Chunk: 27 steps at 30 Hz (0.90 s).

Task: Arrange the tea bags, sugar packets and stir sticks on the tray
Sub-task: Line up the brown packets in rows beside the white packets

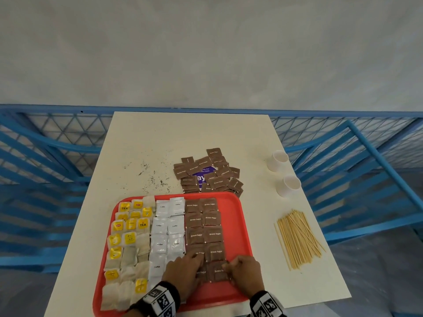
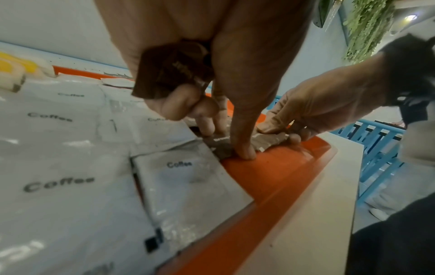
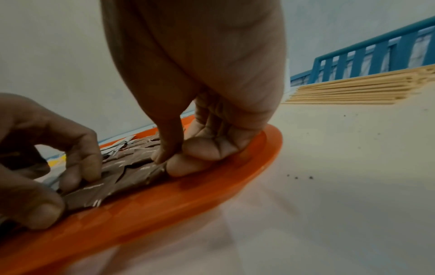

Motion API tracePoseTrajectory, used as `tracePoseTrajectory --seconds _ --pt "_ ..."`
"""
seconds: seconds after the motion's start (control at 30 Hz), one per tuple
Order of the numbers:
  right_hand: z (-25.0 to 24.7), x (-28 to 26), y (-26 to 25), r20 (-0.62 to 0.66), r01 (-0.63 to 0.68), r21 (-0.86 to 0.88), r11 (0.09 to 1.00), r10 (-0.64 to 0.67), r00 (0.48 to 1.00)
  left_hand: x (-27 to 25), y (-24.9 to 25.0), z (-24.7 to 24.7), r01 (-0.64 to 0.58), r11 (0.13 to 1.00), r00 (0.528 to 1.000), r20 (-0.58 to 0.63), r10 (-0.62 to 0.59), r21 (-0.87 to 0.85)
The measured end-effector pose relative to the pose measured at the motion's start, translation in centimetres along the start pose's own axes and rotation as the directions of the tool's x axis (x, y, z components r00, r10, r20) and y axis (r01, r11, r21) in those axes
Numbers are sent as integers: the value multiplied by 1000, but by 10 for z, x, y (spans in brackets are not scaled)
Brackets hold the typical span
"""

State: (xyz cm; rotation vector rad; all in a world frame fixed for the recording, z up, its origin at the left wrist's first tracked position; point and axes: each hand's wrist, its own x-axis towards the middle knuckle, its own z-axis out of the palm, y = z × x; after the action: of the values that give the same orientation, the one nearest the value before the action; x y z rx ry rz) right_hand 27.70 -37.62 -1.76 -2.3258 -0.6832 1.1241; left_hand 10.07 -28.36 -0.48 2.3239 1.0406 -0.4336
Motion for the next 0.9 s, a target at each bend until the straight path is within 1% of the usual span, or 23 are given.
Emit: tracePoseTrajectory --seconds 0.1,0.2,0.33,0.4,0.47,0.5,0.53,0.57,0.6,0.63,0.67,0.7,0.73,0.77,0.8,0.83,0.87,0.9 --pt "3 2 1 -24 -25 -64 998 23 999 -1 0 -1 9 1000 1000 -2 -9 2" --pt "0 0 -2 -36 -12 -163 987 6 999 0 0 -1 3 1000 1000 -6 -3 6" --pt "0 -5 -5 57 34 -253 967 -21 998 -1 1 -3 8 1000 1000 -1 -8 25" --pt "1 -7 -6 71 44 -271 962 -25 997 -4 1 -5 5 1000 1000 -4 -5 0" --pt "-1 -8 -6 66 39 -245 969 -24 998 -7 -1 -11 -4 995 999 -34 1 -105" --pt "-3 -8 -7 55 40 -219 975 -29 998 -9 -3 -15 -17 977 998 -67 2 -214" --pt "-7 -8 -8 36 52 -197 979 -45 998 -10 -7 -20 -30 935 994 -106 -8 -354" --pt "-10 -8 -11 13 74 -180 981 -73 997 -11 -11 -28 -42 859 991 -131 -30 -510" --pt "-15 -10 -16 -8 107 -168 980 -110 994 -13 -14 -39 -31 742 989 -126 -73 -670" --pt "-18 -12 -22 -20 150 -149 977 -155 988 -15 -18 -51 3 570 988 -86 -129 -822" --pt "-22 -16 -32 -19 204 -121 971 -208 978 -17 -20 -61 30 323 985 -27 -169 -946" --pt "-24 -20 -43 -2 260 -91 961 -261 965 -19 -21 -72 36 49 984 27 -178 -998" --pt "-25 -26 -56 34 313 -58 948 -311 950 -20 -20 -83 20 -192 984 53 -169 -981" --pt "-25 -32 -69 86 353 -12 935 -351 932 -20 -19 -92 -5 -365 987 54 -152 -931" --pt "-23 -39 -83 149 371 56 927 -375 915 -20 -16 -100 -31 -475 991 37 -131 -880" --pt "-21 -46 -97 209 374 141 917 -397 894 -19 -13 -107 -54 -529 993 8 -115 -847" --pt "-18 -53 -110 256 365 220 905 -415 873 -19 -9 -111 -78 -549 994 -23 -106 -832" --pt "-15 -58 -121 284 361 286 888 -438 853 -20 -5 -116 -94 -551 994 -50 -94 -829"
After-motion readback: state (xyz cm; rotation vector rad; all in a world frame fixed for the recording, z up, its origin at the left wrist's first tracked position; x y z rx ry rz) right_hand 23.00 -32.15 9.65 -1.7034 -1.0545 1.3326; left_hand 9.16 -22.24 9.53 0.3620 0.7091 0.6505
